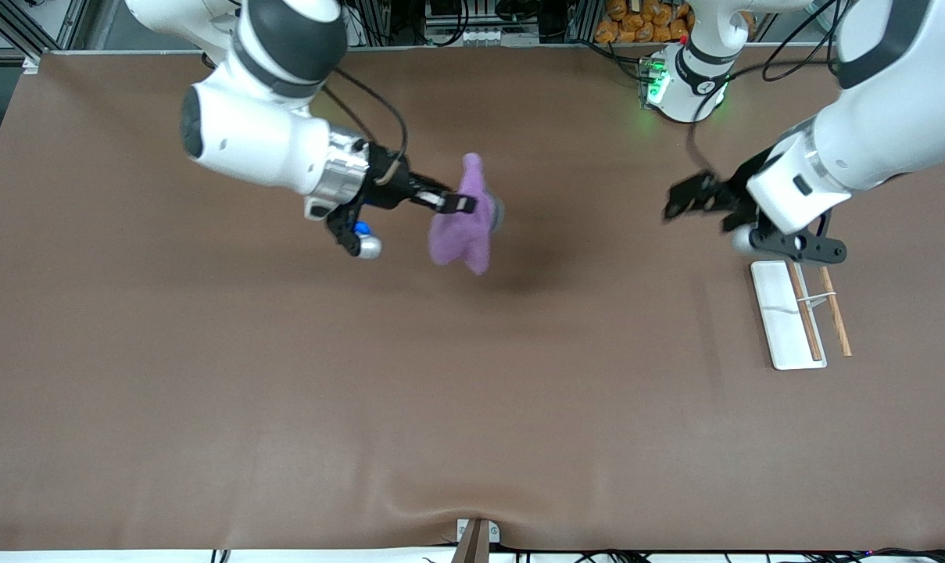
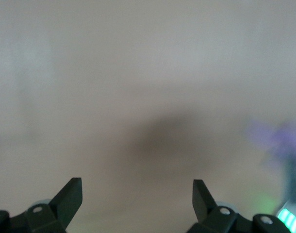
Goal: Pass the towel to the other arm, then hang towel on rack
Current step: 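Grasp the hanging towel with the left gripper below the right gripper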
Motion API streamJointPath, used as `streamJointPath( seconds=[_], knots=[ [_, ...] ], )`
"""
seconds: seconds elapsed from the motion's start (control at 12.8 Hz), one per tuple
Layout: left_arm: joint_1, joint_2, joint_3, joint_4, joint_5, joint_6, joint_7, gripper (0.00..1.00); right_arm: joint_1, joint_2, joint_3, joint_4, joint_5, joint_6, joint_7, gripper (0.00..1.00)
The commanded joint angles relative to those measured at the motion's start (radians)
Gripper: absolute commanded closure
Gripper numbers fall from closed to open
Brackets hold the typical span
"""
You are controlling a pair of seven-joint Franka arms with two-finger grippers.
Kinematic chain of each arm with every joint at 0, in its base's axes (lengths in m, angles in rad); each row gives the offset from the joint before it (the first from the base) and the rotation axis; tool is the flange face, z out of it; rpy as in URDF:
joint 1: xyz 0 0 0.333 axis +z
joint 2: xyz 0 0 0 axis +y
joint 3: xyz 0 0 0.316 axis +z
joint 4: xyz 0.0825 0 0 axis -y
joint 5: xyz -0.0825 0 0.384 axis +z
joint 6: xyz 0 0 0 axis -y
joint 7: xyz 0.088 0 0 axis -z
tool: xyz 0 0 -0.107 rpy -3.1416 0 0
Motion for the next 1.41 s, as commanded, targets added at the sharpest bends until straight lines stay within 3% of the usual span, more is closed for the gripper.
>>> streamJointPath(
  seconds=[0.0,0.16,0.31,0.55,1.1,1.33],
  knots=[
    [-0.123,0.090,0.007,0.050,0.099,0.102,-0.182,0.00,0.064,0.013,-0.014,0.010,0.106,0.115,0.072,1.00],
    [-0.123,0.083,0.010,0.065,0.110,0.064,-0.156,0.00,0.097,0.014,-0.014,0.005,0.186,0.190,0.082,1.00],
    [-0.124,0.087,0.003,0.065,0.094,0.064,-0.164,0.00,0.098,0.013,-0.014,0.004,0.186,0.189,0.083,1.00],
    [-0.138,0.104,0.003,0.064,-0.057,0.069,-0.217,0.00,0.108,0.014,-0.014,0.004,0.189,0.194,0.102,1.00],
    [-0.131,0.225,0.003,0.067,-0.226,0.150,-0.270,0.00,0.112,0.016,-0.014,0.004,0.189,0.191,0.105,1.00],
    [-0.120,0.271,0.010,0.058,-0.431,0.183,-0.279,0.00,0.115,0.016,-0.014,0.002,0.188,0.191,0.105,1.00]
  ],
)
